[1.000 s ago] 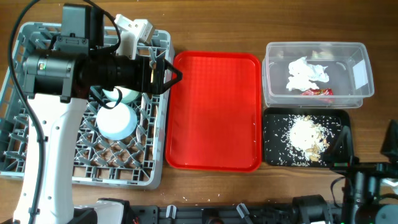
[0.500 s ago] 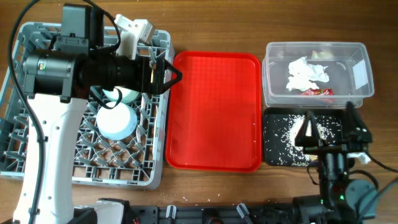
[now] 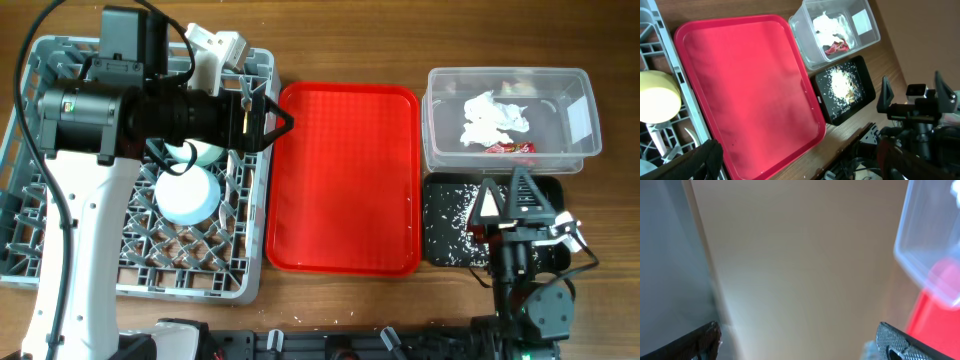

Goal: Sort waste into correct bins and load items into the dishwasher rack

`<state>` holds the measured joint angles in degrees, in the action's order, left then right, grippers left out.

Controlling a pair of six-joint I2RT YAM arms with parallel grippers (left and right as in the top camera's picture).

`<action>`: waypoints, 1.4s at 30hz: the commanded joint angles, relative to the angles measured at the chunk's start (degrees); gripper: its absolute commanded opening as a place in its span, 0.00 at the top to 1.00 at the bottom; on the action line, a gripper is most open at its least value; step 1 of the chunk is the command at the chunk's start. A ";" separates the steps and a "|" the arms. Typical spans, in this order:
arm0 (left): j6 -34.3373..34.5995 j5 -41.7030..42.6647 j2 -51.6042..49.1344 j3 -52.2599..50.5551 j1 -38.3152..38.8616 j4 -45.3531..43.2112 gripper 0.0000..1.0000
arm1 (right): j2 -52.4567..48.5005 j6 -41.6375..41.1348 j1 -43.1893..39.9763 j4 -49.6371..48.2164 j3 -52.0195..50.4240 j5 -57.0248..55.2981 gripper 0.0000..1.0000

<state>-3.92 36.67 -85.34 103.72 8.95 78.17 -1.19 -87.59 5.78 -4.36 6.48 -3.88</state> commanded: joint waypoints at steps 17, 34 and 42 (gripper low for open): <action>0.11 -0.15 -0.26 0.00 0.15 -0.15 0.00 | 1.03 93.00 0.00 5.25 -5.73 5.33 0.00; 0.11 -0.15 -0.26 0.00 0.15 -0.13 0.00 | 1.01 114.62 0.04 5.14 -5.73 5.29 0.00; 0.11 -0.15 -0.26 0.00 0.17 -0.15 0.00 | 0.98 114.64 0.04 5.14 -5.73 5.29 0.00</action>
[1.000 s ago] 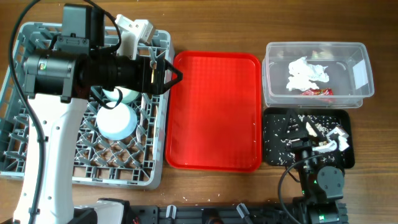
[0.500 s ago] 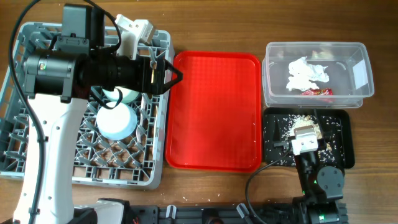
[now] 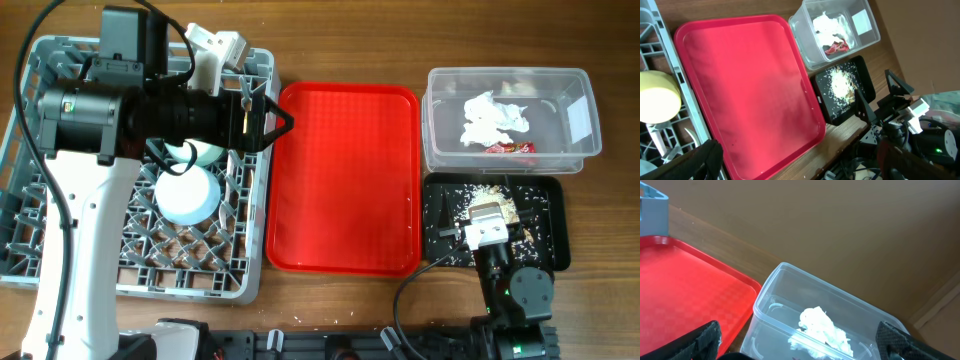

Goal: Sort waste into correct bins and load items into the dishwasher rack

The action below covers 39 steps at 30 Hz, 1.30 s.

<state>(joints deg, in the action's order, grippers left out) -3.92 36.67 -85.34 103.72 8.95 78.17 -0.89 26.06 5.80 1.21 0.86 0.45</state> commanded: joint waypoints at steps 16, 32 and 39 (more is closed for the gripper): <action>0.11 -0.79 26.29 -0.35 0.50 -0.13 0.00 | 0.68 0.98 0.02 -0.44 -0.11 0.96 0.00; 2.25 4.63 82.16 -57.05 -13.14 -45.11 0.00 | 0.68 0.98 0.02 -0.44 -0.11 0.96 0.00; 3.39 -4.26 83.87 -84.06 -12.37 -94.14 0.00 | 0.68 0.96 0.02 -0.44 -0.11 0.96 0.00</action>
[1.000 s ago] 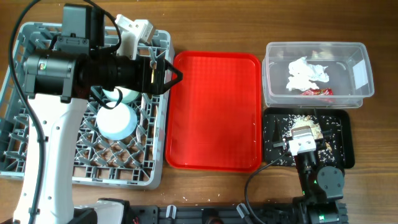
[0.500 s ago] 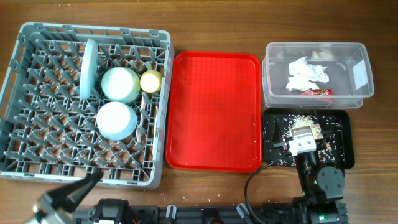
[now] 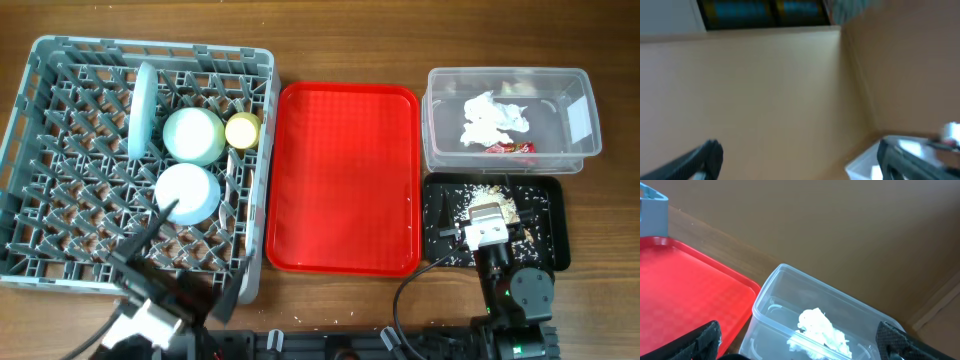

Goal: Sort waste into correct bins and load items into the dishwasher rack

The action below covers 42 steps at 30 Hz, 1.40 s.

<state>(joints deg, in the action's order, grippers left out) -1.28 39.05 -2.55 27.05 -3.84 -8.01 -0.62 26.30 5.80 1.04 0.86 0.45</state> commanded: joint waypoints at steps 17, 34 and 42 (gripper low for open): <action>22.34 -41.07 2.36 -26.73 1.81 -0.11 0.00 | 0.42 0.74 0.02 -0.26 -0.11 0.96 0.00; 11.85 -41.51 2.36 -26.73 3.82 12.13 0.00 | 0.42 0.72 0.02 -0.26 -0.11 0.96 0.00; 10.69 -41.46 2.36 -26.73 5.22 12.11 0.00 | 0.42 0.72 0.02 -0.26 -0.11 0.96 0.00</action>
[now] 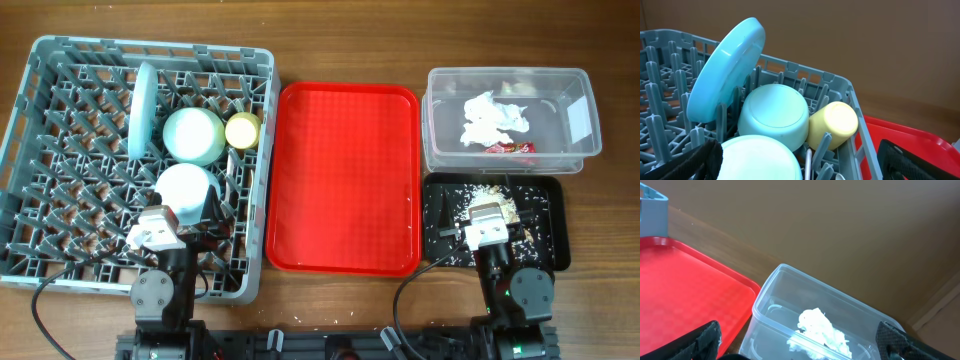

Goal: Sort waste into correct bins and load items into the dishwasher rack

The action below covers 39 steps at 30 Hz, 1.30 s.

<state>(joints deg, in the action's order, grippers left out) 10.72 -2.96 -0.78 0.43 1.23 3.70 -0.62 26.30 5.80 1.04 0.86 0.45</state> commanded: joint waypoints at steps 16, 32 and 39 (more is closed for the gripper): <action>-10.32 6.12 0.59 -0.11 0.15 0.59 0.00 | 0.42 0.74 0.02 -0.28 -0.11 0.96 0.00; -10.32 6.12 0.55 -0.11 0.15 0.57 0.00 | 0.42 0.72 0.02 -0.28 -0.11 0.96 0.00; -10.32 6.12 0.50 -0.11 0.15 0.57 0.00 | 0.42 0.72 0.02 -0.26 -0.11 0.96 0.00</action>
<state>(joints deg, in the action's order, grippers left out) 1.54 1.61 -0.78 0.43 1.23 3.86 -0.62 26.30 5.80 1.04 0.86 0.45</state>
